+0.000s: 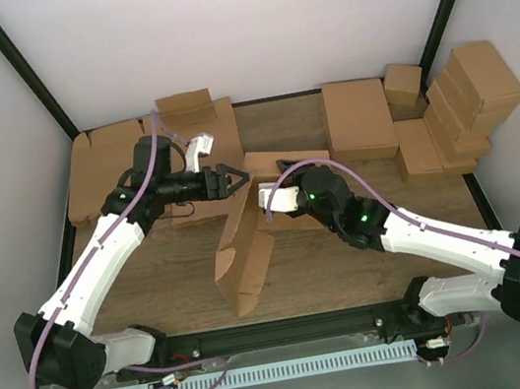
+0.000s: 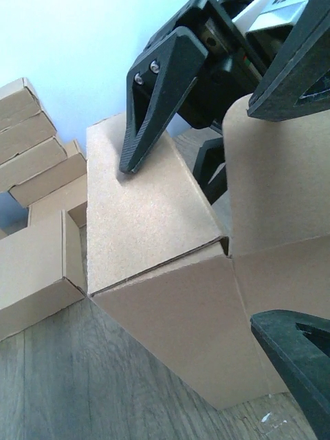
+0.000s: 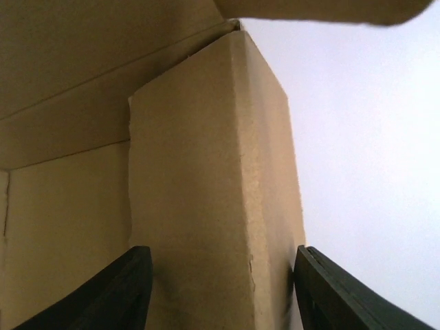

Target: Fold the paper box

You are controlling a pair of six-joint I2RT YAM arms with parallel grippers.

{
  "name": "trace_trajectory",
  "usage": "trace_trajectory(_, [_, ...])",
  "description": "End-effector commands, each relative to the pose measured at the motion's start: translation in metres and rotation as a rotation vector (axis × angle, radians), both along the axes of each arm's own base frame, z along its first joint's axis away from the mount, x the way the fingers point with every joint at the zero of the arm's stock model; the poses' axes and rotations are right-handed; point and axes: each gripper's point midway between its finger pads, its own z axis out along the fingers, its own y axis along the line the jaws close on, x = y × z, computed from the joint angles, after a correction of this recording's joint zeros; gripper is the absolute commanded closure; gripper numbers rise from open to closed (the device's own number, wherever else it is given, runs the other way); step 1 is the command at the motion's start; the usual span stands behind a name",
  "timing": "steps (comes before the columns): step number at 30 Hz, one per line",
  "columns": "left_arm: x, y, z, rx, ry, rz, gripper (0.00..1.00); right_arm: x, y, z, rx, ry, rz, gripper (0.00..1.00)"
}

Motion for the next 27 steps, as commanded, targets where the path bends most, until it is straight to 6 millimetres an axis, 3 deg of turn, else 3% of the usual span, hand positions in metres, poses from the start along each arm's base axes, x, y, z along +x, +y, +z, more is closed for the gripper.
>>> trace_trajectory(1, [-0.001, -0.006, -0.004, -0.018, 0.005, -0.039, 0.22, 0.0, 0.012, 0.015, -0.005, -0.106, 0.061, 0.45])
trace_trajectory(5, [-0.001, -0.005, -0.001, -0.02, -0.005, -0.036, 0.22, 0.006, 0.013, 0.021, -0.009, -0.161, 0.046, 0.64])
trace_trajectory(8, [-0.002, -0.003, 0.004, -0.014, -0.017, -0.027, 0.22, 0.014, 0.011, 0.032, 0.003, -0.213, 0.006, 0.89])
trace_trajectory(10, [-0.003, 0.001, 0.011, -0.001, -0.027, -0.011, 0.22, 0.016, 0.011, 0.035, 0.008, -0.214, -0.008, 0.98])
trace_trajectory(15, [-0.014, 0.017, 0.067, -0.014, -0.151, 0.04, 0.13, 0.015, 0.011, 0.048, 0.093, -0.132, -0.033, 0.99])
trace_trajectory(21, [-0.035, 0.043, 0.15, -0.03, -0.33, 0.127, 0.07, 0.025, 0.004, 0.095, 0.395, 0.098, -0.119, 0.99])
trace_trajectory(24, [-0.046, 0.061, 0.18, -0.023, -0.412, 0.193, 0.06, 0.034, -0.005, 0.092, 0.517, 0.307, -0.146, 0.99])
trace_trajectory(27, [-0.05, 0.082, 0.2, -0.003, -0.481, 0.293, 0.06, 0.04, -0.01, 0.07, 0.581, 0.467, -0.162, 0.99])
